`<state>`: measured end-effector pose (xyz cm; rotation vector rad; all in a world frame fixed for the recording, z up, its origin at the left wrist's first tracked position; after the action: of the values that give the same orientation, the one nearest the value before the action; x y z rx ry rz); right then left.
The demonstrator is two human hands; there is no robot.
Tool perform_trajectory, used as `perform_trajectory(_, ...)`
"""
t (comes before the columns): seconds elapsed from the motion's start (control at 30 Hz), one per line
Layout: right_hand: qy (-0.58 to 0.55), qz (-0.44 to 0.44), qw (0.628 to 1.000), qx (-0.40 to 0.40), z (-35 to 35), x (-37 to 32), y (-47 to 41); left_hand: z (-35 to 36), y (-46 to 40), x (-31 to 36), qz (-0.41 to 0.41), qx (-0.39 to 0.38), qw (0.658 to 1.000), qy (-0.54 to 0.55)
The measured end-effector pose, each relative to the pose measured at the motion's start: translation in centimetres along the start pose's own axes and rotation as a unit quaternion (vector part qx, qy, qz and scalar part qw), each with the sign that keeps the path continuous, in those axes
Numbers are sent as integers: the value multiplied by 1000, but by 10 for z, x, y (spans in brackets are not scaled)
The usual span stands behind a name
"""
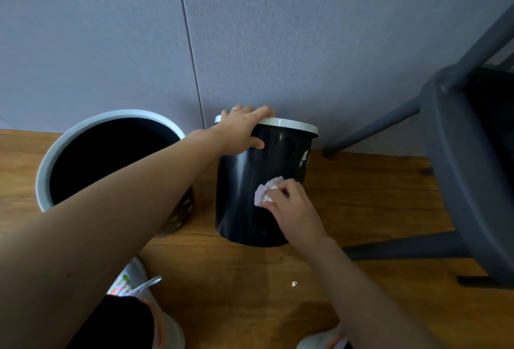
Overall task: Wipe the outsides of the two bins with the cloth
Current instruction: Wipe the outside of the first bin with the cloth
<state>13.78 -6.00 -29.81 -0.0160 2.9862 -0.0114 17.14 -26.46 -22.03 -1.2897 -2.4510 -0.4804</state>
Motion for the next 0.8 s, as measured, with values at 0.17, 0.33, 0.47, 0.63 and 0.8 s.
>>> perform_trajectory(0.17,-90,-23,995,-48,23,-33,39,0,-1,-2,-1,-3,1000,6)
perform_trajectory(0.33,-51,-29,998,23,9,-21,18,0,0,-1,-1,-5,1000,3)
perform_trajectory(0.47,3,-25,996,80,-21,-3,-19,0,0,4,0,-4,1000,-8)
perform_trajectory(0.63,-18,-60,998,-16,-5,-34,1,-1,-1,2,-6,-5,1000,6)
perform_trajectory(0.8,-53,-69,996,-31,16,-42,42,-3,0,2,-7,-14,999,36)
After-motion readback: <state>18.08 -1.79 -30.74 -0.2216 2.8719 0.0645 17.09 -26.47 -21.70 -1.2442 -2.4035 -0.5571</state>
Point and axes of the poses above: each hand's wrist, its own y-axis away from the middle knuckle, its own z-axis out of the palm, x = y × z, the point moved 4 cm from there along -y, towards the middle knuckle, and after that the axes turned 7 degrees about -z, right-handed, at the moved point
